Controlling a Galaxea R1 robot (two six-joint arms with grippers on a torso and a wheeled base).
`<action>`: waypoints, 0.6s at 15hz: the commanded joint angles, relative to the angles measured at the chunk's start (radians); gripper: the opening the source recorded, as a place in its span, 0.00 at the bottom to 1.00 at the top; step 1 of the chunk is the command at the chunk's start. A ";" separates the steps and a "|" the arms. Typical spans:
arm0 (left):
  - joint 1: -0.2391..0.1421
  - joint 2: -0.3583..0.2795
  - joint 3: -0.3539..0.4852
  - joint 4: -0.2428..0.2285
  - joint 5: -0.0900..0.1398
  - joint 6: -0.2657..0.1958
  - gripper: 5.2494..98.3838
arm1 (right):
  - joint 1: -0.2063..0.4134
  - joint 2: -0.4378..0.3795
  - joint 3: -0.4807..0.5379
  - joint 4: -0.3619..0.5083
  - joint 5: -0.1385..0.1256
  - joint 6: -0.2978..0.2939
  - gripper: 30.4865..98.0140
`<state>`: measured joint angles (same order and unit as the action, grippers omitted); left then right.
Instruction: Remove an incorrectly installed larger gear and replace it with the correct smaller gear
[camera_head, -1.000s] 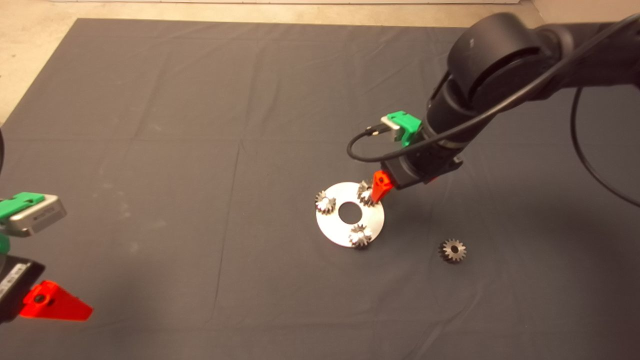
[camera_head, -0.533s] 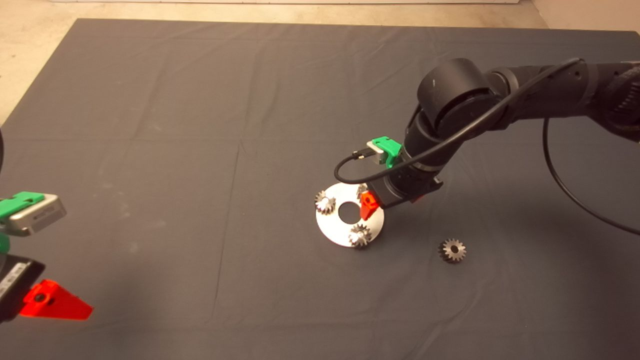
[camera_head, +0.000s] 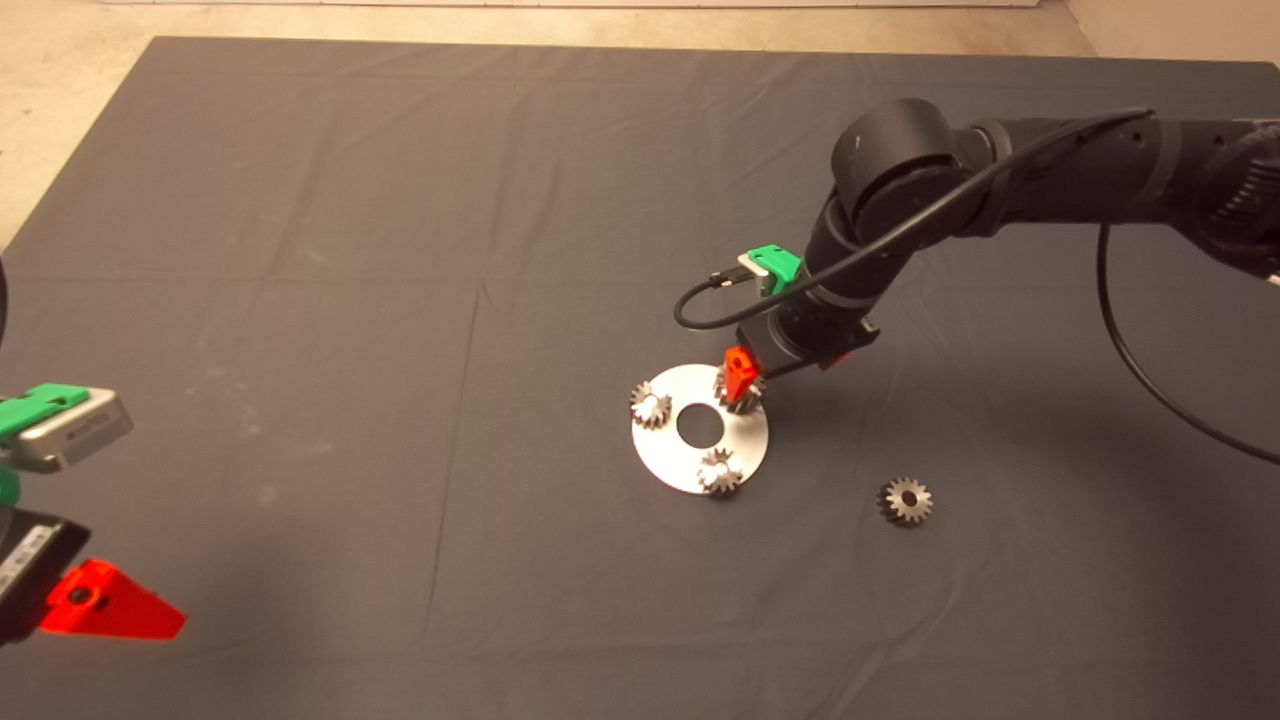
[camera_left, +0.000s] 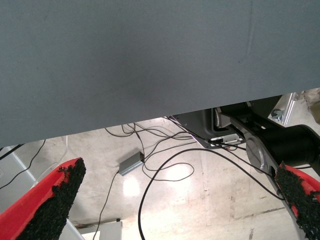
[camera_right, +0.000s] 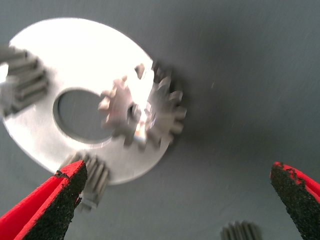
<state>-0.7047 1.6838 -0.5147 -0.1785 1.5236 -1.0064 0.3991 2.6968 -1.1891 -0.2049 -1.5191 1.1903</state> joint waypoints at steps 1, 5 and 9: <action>-0.010 0.015 -0.002 -0.012 0.134 -0.001 1.00 | 0.021 0.047 -0.062 -0.045 0.002 -0.043 0.99; -0.010 0.032 -0.014 -0.010 0.134 -0.001 1.00 | 0.022 0.101 -0.086 -0.047 0.002 -0.044 0.99; -0.010 0.032 -0.016 -0.010 0.134 -0.001 1.00 | 0.020 0.107 -0.090 -0.047 0.002 -0.043 0.99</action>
<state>-0.7047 1.7091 -0.5243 -0.1783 1.5240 -1.0064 0.3987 2.8066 -1.2768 -0.2211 -1.5149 1.1491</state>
